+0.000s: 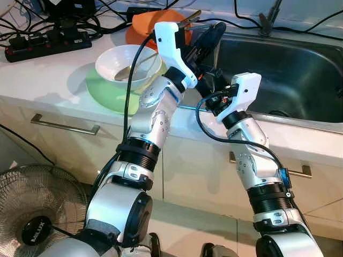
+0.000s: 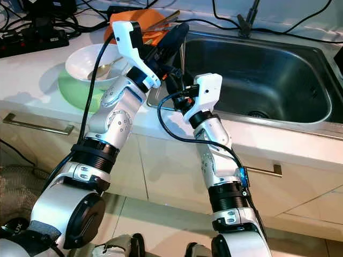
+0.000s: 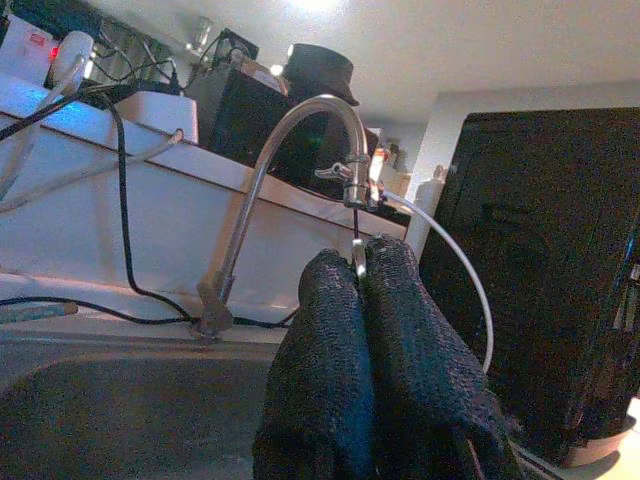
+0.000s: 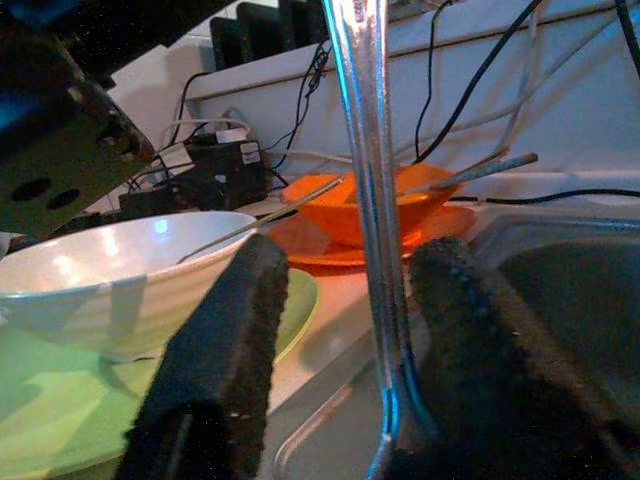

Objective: Kitchen organization

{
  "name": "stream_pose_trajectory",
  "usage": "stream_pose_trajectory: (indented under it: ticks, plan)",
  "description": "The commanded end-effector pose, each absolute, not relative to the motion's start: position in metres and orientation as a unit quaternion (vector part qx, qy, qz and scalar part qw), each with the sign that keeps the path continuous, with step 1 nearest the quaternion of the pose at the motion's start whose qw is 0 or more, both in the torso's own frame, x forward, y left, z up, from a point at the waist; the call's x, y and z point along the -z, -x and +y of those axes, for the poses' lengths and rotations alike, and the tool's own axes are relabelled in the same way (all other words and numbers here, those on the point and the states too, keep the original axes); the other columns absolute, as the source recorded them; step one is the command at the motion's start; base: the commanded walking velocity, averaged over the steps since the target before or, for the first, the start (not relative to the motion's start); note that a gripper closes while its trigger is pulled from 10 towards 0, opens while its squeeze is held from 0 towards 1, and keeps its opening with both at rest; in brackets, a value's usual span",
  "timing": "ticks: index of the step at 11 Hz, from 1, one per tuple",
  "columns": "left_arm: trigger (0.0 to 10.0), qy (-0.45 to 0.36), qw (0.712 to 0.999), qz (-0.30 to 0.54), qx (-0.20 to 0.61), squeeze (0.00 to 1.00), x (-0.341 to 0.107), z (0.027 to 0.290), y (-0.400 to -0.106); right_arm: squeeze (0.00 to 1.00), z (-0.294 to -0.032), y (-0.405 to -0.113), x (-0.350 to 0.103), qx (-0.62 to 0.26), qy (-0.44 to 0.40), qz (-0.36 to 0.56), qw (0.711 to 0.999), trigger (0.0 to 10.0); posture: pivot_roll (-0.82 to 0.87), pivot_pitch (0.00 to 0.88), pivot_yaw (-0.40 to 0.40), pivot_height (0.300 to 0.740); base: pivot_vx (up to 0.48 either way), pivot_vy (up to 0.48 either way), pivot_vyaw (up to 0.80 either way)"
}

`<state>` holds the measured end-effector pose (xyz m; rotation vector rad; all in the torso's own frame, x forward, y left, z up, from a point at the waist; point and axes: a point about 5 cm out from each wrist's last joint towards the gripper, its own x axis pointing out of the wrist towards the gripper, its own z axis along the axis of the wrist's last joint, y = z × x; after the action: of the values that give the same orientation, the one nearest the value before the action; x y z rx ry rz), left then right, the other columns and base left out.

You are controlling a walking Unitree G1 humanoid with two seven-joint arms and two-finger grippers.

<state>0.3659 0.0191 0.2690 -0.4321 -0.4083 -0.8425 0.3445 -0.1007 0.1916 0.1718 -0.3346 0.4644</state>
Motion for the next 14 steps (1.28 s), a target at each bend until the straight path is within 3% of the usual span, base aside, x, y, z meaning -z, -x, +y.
stream_pose_trajectory:
  ticks: [1,10,11,14]
  plan:
    - [10.0,0.233,0.858,-0.185,0.418,0.0,-0.263,0.001,-0.357,0.0,-0.098,-0.346,-0.198,-0.235,-0.083,-0.175,0.953,0.0,0.02,0.067,0.037,0.74,0.0,0.0,0.0]
    - [10.0,0.22,0.866,-0.204,0.399,0.0,-0.267,0.003,-0.359,0.0,-0.107,-0.351,-0.195,-0.219,-0.074,-0.171,0.958,0.0,0.02,0.036,0.034,0.74,0.0,0.0,0.0]
    - [10.0,0.222,0.865,-0.203,0.402,1.0,-0.267,0.002,-0.359,0.0,-0.107,-0.352,-0.195,-0.218,-0.071,-0.171,0.958,0.0,0.02,0.035,0.033,0.74,0.0,0.0,0.0]
    - [10.0,0.232,0.861,-0.207,0.403,1.0,-0.269,0.004,-0.358,0.0,-0.114,-0.357,-0.2,-0.198,-0.063,-0.176,0.962,0.0,0.02,0.034,0.032,0.74,0.0,0.0,0.0]
